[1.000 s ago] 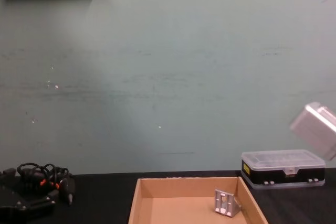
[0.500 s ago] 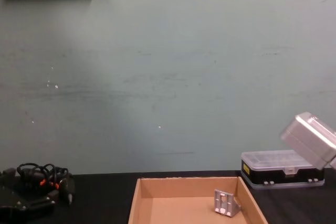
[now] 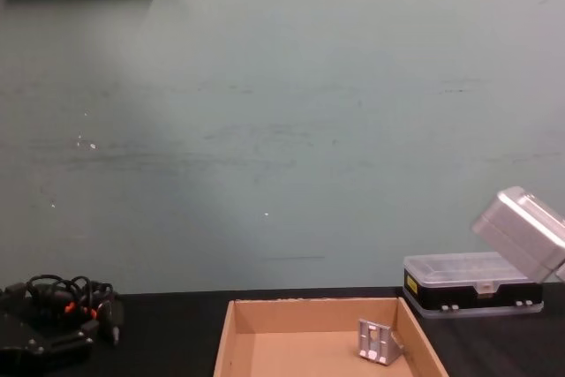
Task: Use one hand to pick up the angle iron from the table and place it into the box.
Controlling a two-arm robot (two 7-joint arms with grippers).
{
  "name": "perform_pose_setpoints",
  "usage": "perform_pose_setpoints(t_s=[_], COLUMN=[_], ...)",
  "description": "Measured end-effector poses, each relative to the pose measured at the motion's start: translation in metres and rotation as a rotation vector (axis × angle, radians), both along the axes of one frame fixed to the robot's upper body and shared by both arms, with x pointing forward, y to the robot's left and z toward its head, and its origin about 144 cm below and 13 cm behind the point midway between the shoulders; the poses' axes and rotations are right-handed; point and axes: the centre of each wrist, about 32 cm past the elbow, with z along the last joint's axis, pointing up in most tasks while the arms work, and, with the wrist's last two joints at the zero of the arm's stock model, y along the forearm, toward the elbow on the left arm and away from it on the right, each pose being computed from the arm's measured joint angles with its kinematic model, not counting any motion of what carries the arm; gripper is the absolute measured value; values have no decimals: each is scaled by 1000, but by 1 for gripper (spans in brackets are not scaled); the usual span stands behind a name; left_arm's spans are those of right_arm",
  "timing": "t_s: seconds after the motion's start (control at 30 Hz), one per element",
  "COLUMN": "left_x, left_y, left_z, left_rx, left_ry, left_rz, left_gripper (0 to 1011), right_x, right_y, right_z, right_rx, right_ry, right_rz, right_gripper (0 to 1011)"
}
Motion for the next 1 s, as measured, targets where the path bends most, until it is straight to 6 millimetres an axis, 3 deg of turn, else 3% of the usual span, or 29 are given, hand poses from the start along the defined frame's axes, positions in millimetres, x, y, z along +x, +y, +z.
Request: perform_pose_setpoints(t_s=[0.8, 1.0], left_x=[0, 0], left_y=[0, 0], left_z=[0, 0], left_rx=[0, 0], left_ry=[0, 0], left_rz=[0, 0], left_gripper=[1011, 1011], right_x=[0, 0], right_y=[0, 0], right_z=[0, 0], right_rx=[-2, -2], right_ry=[-2, -2], right_rz=[1, 1], right_gripper=[70, 64])
